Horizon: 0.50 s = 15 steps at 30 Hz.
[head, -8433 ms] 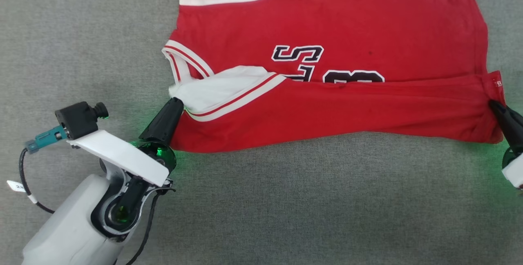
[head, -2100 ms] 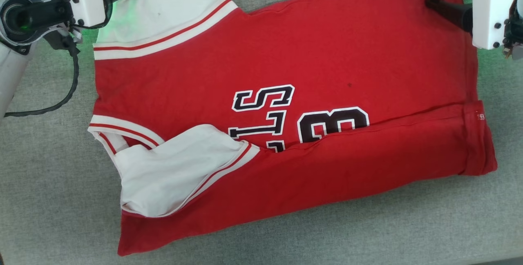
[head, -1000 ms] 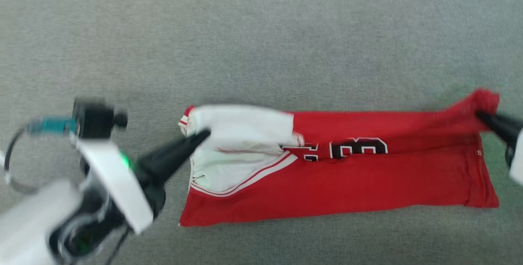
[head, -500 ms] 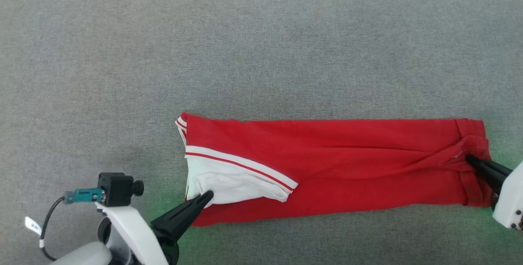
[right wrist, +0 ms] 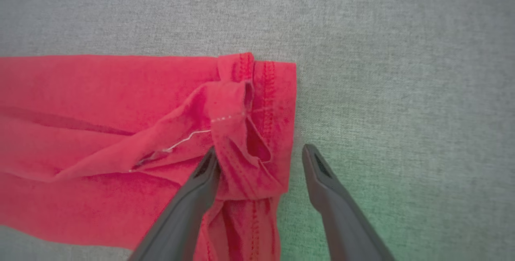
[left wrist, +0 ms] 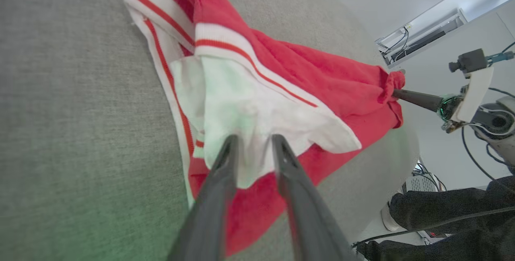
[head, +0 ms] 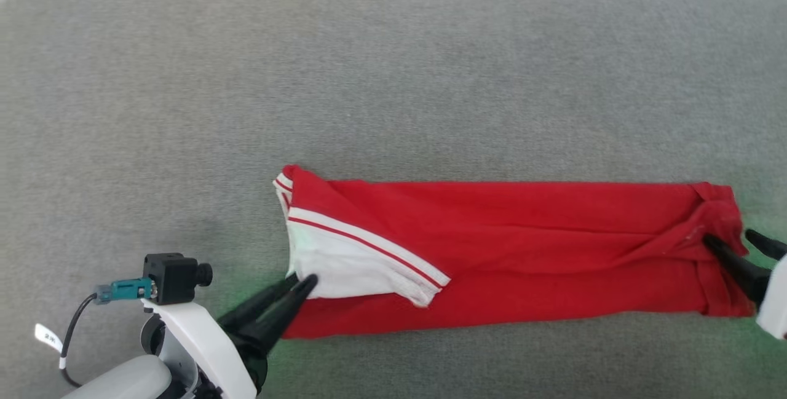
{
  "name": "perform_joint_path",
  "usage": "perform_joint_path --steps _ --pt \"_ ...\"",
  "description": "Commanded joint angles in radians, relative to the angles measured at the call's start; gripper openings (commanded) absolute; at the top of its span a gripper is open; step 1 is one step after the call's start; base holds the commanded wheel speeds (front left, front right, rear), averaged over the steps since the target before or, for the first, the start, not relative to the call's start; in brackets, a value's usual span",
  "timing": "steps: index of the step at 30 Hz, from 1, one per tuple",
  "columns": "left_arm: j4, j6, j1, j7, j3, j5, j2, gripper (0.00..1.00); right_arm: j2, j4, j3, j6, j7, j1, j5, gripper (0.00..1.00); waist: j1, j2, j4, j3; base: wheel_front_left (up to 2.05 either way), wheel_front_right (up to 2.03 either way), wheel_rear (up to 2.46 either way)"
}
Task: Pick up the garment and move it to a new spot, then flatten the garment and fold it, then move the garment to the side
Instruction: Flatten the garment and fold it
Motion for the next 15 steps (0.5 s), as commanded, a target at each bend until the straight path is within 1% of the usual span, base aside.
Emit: perform_joint_path --steps 1,4,7,12,15 --pt "-0.002 -0.002 0.004 -0.008 0.009 0.016 -0.004 1.0 -0.002 -0.005 -0.014 0.0 0.009 0.014 0.004 1.0 0.0 -0.0001 0.012 -0.008 0.0 0.0 0.0" --pt "0.007 -0.002 0.029 -0.023 0.035 0.019 -0.024 1.0 -0.007 -0.014 -0.063 0.0 0.036 0.04 0.013 1.0 0.0 -0.0001 0.035 -0.02 0.0 0.0 0.0" --pt "0.04 -0.002 0.062 -0.029 0.083 0.033 -0.062 1.0 0.019 -0.001 -0.098 0.0 0.073 0.059 0.029 1.0 0.0 -0.0001 0.06 -0.034 0.0 0.0 0.0" --pt "0.129 -0.002 0.153 -0.03 0.277 0.115 -0.18 1.0 0.043 0.045 -0.119 0.0 0.133 0.08 0.05 1.0 0.0 -0.0001 0.107 -0.058 0.0 0.0 0.0" --pt "0.174 -0.002 0.208 -0.03 0.387 0.201 -0.248 1.0 0.063 0.078 -0.132 0.0 0.152 0.081 0.063 1.0 0.0 -0.0001 0.128 -0.069 0.0 0.0 0.0"
